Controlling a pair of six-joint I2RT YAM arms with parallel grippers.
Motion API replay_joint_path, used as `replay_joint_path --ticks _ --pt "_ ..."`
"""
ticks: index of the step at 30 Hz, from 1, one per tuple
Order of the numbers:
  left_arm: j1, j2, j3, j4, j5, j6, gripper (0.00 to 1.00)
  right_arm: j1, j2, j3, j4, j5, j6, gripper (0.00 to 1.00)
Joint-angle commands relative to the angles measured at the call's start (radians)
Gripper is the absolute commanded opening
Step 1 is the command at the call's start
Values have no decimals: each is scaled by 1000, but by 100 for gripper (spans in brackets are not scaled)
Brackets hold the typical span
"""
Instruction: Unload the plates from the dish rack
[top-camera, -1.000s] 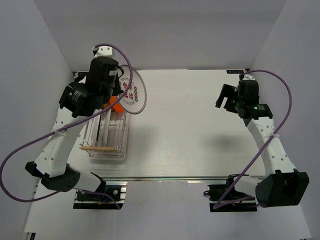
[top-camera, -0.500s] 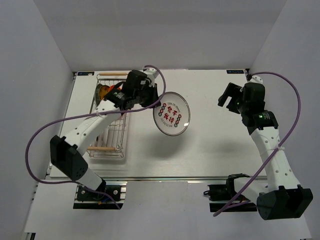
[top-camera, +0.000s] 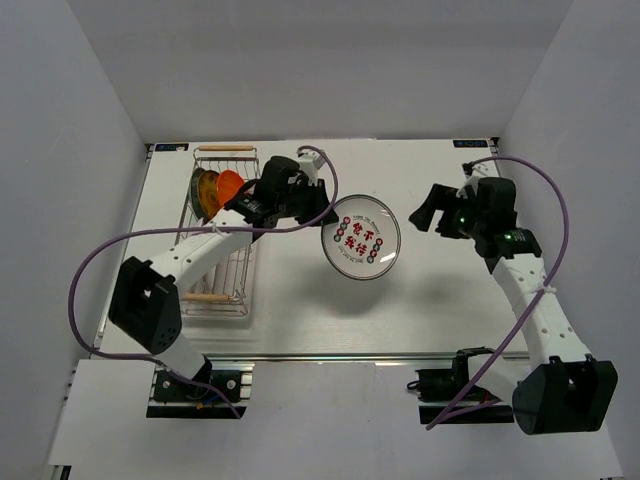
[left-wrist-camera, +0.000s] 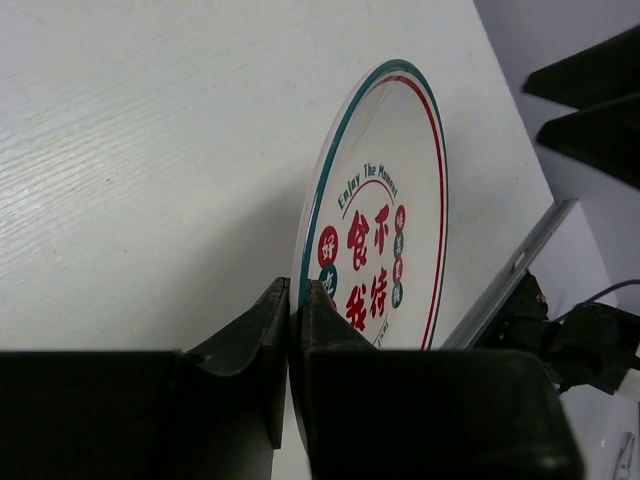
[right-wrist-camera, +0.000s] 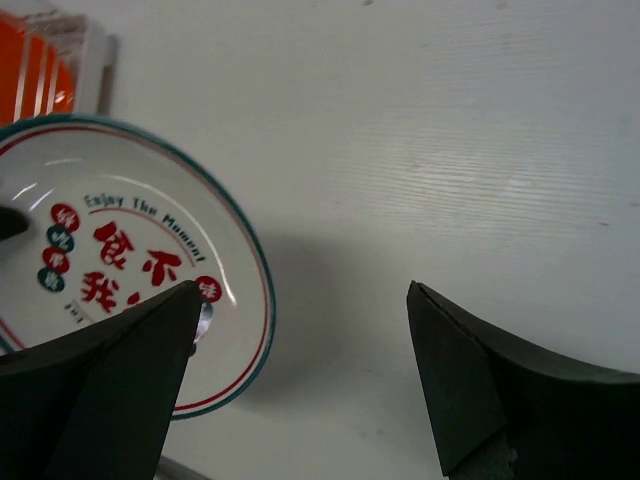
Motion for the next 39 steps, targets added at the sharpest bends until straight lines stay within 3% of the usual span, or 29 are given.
replay_joint_path --ticks 1,6,7,12,13,17,18,19,20,21,26,34,39 --pt "7 -129 -32 149 83 -43 0 0 35 -33 124 -375 -82 89" --pt "16 -171 -60 157 95 -58 0 2 50 -94 231 -571 -85 84" --pt "16 -174 -63 166 104 -63 0 3 49 -110 243 -594 -72 75" --pt "16 -197 -69 194 141 -78 0 0 76 -87 210 -619 -91 46" --pt "16 -200 -64 188 143 -77 0 3 80 -85 213 -626 -87 33" --pt "16 -175 -26 135 137 -78 0 0 89 -79 231 -657 -74 4" --pt "16 -166 6 75 109 -78 20 0 87 -74 228 -634 -70 0" --pt "16 -149 31 35 89 -69 37 -2 87 -61 208 -598 -58 0" --pt "16 -143 48 3 60 -60 62 -2 87 -53 196 -561 -51 0" --pt "16 -140 84 -67 -28 -46 97 -5 90 -44 179 -478 -50 0" --pt "5 -171 160 -307 -311 -20 98 -37 167 11 63 -246 33 0" --pt "17 -290 169 -599 -800 -104 98 -175 279 8 49 -106 126 0" --pt "17 -339 135 -748 -913 -170 98 -253 290 -74 176 -66 153 0"
